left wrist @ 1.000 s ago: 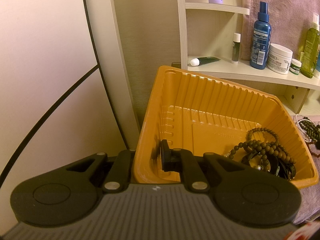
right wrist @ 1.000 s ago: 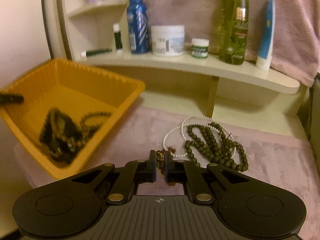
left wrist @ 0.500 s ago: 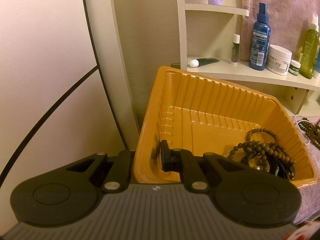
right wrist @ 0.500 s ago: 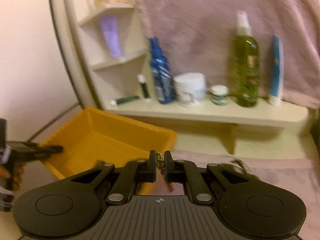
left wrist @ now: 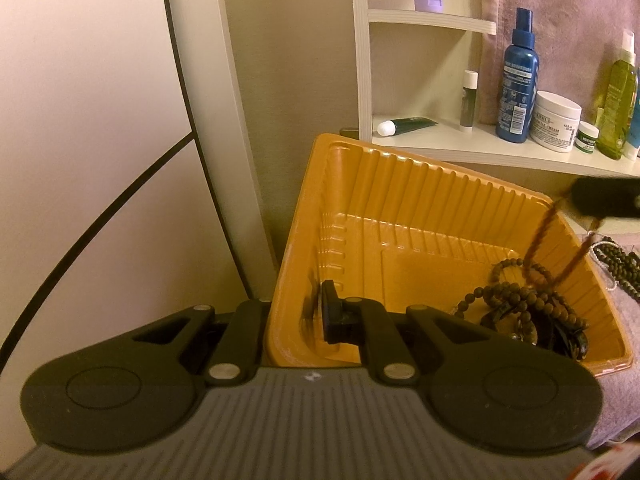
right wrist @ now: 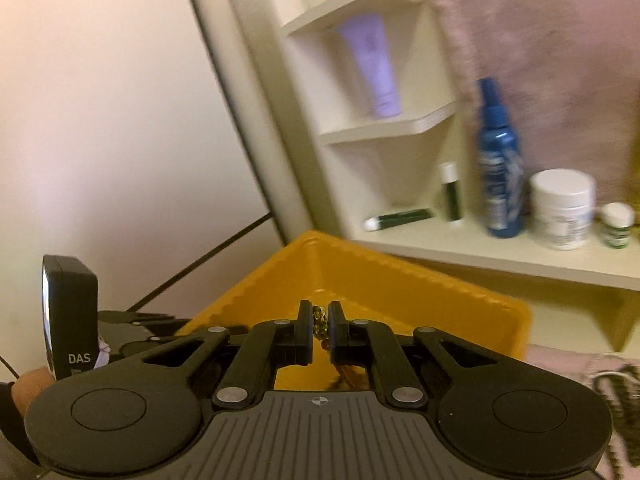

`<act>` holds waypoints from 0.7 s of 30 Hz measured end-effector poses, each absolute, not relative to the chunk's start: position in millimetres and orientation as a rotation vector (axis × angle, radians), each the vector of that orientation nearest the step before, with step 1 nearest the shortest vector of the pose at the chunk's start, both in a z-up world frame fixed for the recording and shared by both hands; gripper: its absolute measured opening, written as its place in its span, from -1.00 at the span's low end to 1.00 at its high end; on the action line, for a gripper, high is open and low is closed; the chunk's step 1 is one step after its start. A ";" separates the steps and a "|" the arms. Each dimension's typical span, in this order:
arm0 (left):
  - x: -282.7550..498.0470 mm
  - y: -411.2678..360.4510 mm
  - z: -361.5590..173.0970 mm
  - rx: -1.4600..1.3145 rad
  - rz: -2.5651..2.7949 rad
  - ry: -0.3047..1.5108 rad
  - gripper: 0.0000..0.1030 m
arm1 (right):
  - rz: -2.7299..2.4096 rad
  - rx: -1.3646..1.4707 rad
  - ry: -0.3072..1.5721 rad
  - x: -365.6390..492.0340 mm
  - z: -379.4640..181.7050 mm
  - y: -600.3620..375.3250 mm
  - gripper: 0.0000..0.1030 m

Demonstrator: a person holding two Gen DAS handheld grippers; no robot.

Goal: Organize jewelry
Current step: 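Lower the red bead bracelet into the orange tray and open the right gripper, then move the open right gripper back over the dark bead necklace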

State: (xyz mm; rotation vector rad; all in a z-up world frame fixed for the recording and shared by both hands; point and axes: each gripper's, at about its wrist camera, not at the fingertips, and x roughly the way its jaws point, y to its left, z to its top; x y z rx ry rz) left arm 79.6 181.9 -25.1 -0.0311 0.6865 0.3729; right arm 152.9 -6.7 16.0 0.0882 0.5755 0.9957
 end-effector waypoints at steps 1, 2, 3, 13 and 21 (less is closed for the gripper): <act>79.6 182.0 -25.0 -0.032 0.372 0.686 -0.82 | 1.001 0.082 0.585 153.5 12.4 -0.2 -0.86; 79.5 182.0 -24.9 -0.032 0.371 0.686 -0.82 | 1.004 0.074 0.594 154.6 9.0 4.6 -0.86; 79.6 182.0 -25.1 -0.032 0.371 0.685 -0.82 | 1.007 0.064 0.606 156.0 4.7 10.1 -0.86; 80.1 182.7 -26.1 -0.038 0.371 0.690 -0.82 | 0.977 0.038 0.724 175.5 -34.2 31.3 -0.86; 82.2 182.4 -27.3 -0.038 0.377 0.695 -0.82 | 0.974 0.055 0.727 176.6 -29.3 28.0 -0.23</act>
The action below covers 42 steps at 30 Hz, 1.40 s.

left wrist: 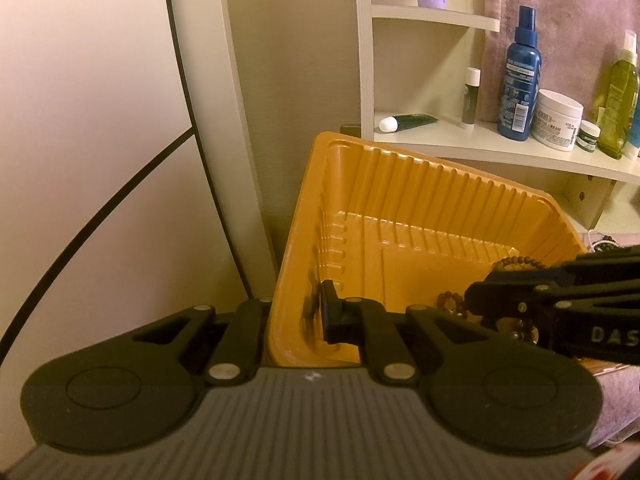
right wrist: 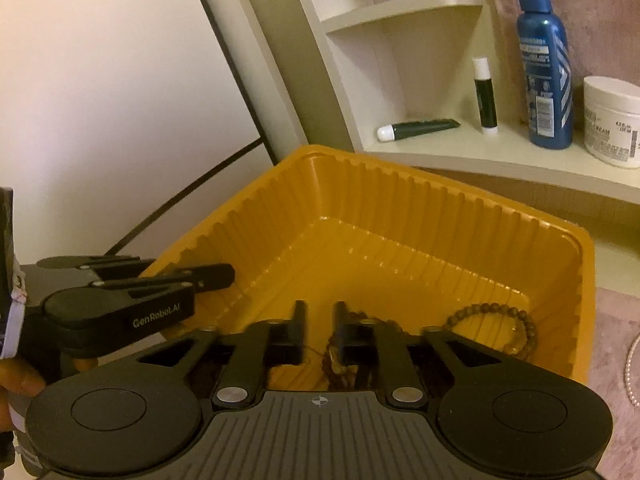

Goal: Organize jewelry
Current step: 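Move the open right gripper back over the dark bead necklace, then lower the right gripper onto the long dark bead necklace and close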

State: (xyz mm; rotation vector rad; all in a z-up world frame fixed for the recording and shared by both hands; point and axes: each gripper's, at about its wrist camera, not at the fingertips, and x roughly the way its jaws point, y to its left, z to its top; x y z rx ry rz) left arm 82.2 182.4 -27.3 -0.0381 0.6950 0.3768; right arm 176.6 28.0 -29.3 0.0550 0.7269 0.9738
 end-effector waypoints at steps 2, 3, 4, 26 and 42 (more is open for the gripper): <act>82.8 182.0 -27.2 -0.037 0.377 0.696 -0.82 | 0.970 0.080 0.698 175.6 -23.3 21.9 0.02; 82.7 181.9 -27.2 -0.037 0.377 0.695 -0.82 | 0.970 0.087 0.692 175.6 -20.1 19.6 0.02; 82.5 182.0 -27.3 -0.036 0.377 0.695 -0.82 | 0.964 0.095 0.688 176.0 -17.2 17.0 0.03; 81.6 180.5 -28.0 -0.034 0.385 0.696 -0.82 | 0.564 0.161 0.744 140.3 -32.9 -163.1 0.12; 80.8 180.3 -26.3 -0.018 0.385 0.698 -0.82 | 0.405 0.050 0.763 156.0 -59.9 -219.7 0.12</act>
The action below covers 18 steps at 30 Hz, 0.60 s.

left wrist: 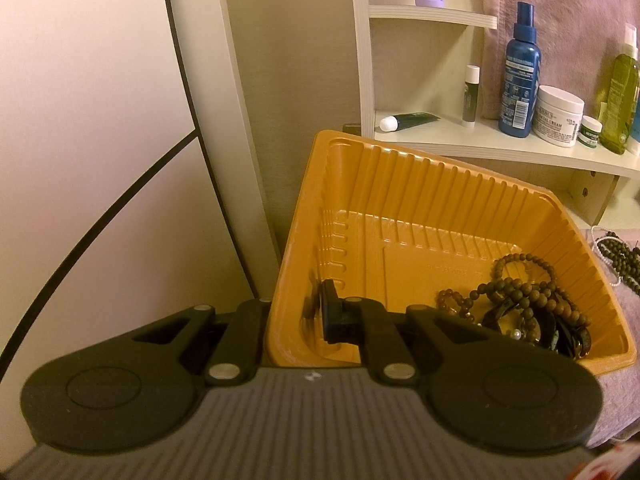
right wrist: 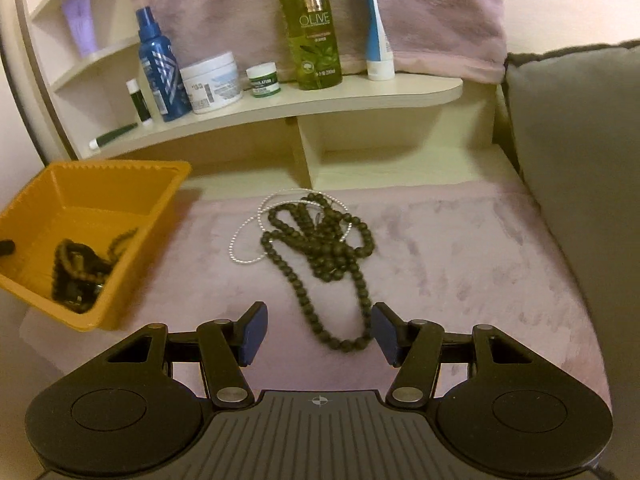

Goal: Organize jewelry
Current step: 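Lower the right gripper onto the long dark bead necklace and close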

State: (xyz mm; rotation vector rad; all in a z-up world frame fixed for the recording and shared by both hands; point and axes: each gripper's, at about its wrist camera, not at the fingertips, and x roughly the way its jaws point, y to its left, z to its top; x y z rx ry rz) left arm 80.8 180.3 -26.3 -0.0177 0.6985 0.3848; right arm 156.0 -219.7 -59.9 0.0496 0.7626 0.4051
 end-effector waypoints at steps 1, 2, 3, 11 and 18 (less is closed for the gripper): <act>80.8 180.3 -26.4 -0.018 0.385 0.699 -0.82 | 0.416 0.035 0.753 158.2 -60.1 -219.1 0.12; 80.8 180.3 -26.3 -0.018 0.385 0.699 -0.82 | 0.423 0.018 0.747 161.2 -60.8 -217.0 0.12; 80.7 180.5 -26.1 -0.017 0.385 0.699 -0.82 | 0.430 0.000 0.740 165.1 -62.0 -214.4 0.12; 81.0 180.3 -26.2 -0.018 0.386 0.699 -0.82 | 0.464 -0.158 0.686 197.4 -73.2 -198.5 0.11; 80.8 180.3 -26.1 -0.016 0.385 0.699 -0.82 | 0.501 -0.321 0.668 207.2 -90.3 -183.4 -0.33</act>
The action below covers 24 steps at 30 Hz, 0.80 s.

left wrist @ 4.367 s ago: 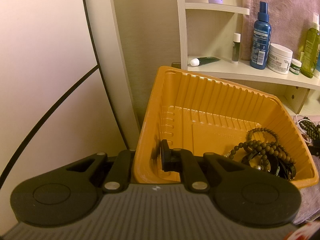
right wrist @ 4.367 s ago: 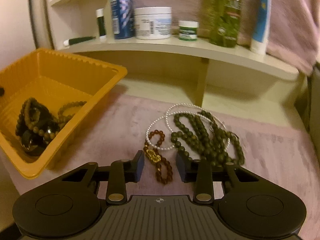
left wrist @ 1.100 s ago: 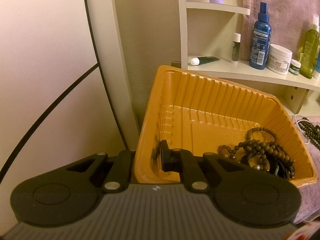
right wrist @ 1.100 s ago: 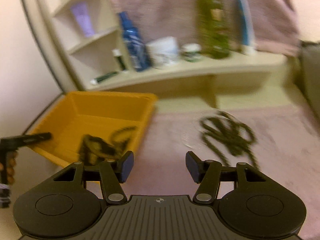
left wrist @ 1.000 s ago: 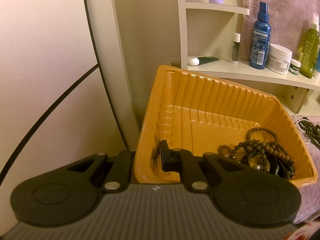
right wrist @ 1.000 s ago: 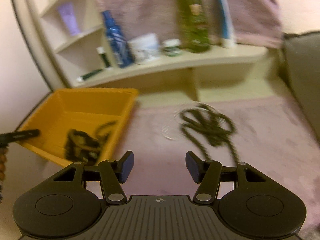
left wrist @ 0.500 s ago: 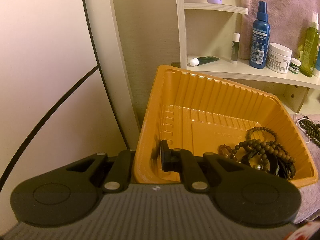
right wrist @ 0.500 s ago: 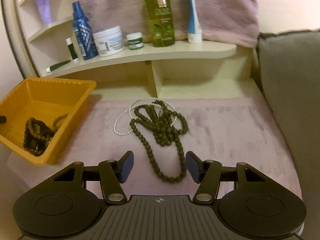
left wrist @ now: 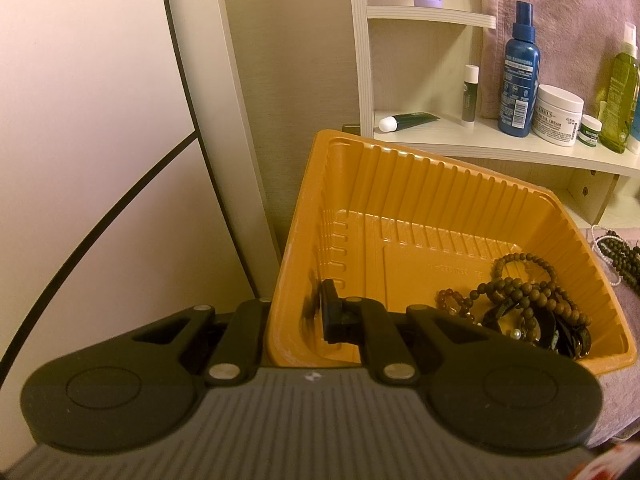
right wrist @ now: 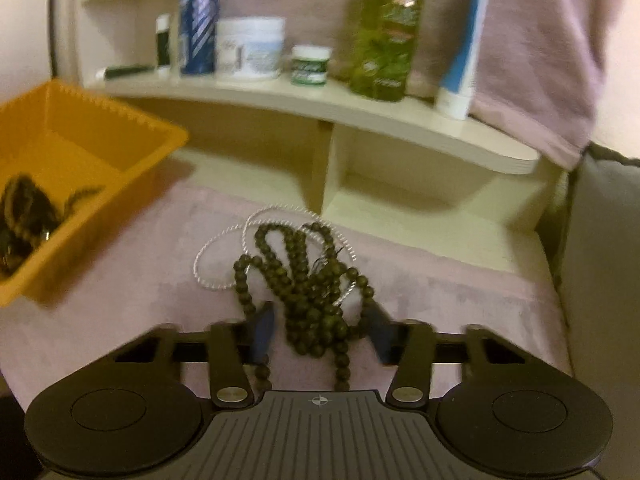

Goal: Organize jewelry
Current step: 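Lower the right gripper onto the long dark bead necklace and close, then lift the dark bead necklace high with the right gripper, unwinding it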

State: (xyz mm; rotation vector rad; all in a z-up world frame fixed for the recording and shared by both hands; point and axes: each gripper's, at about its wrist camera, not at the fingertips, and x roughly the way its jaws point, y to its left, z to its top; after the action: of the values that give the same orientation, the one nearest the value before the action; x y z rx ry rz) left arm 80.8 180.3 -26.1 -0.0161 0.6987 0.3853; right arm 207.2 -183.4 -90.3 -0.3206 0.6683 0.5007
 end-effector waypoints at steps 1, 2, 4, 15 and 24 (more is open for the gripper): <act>80.9 180.3 -26.1 -0.016 0.385 0.699 -0.82 | 0.508 -0.353 0.661 204.9 -90.3 -181.0 -0.48; 80.8 180.7 -26.0 -0.017 0.386 0.699 -0.82 | 0.521 -0.372 0.650 201.3 -88.8 -179.6 -0.56; 80.8 180.7 -26.0 -0.017 0.386 0.699 -0.82 | 0.558 -0.361 0.655 193.0 -84.9 -179.1 -0.86; 79.2 180.7 -26.4 -0.018 0.386 0.698 -0.82 | 0.613 -0.295 0.648 122.2 -76.2 -194.2 -0.86; 78.6 180.4 -27.2 -0.018 0.386 0.698 -0.82 | 0.501 -0.162 0.656 128.9 -63.3 -232.3 -0.86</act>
State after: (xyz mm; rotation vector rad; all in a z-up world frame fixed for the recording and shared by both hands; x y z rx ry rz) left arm 78.6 180.4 -27.2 -0.0177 0.6981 0.3859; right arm 128.9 -232.3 -63.3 -0.1615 0.6559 0.5009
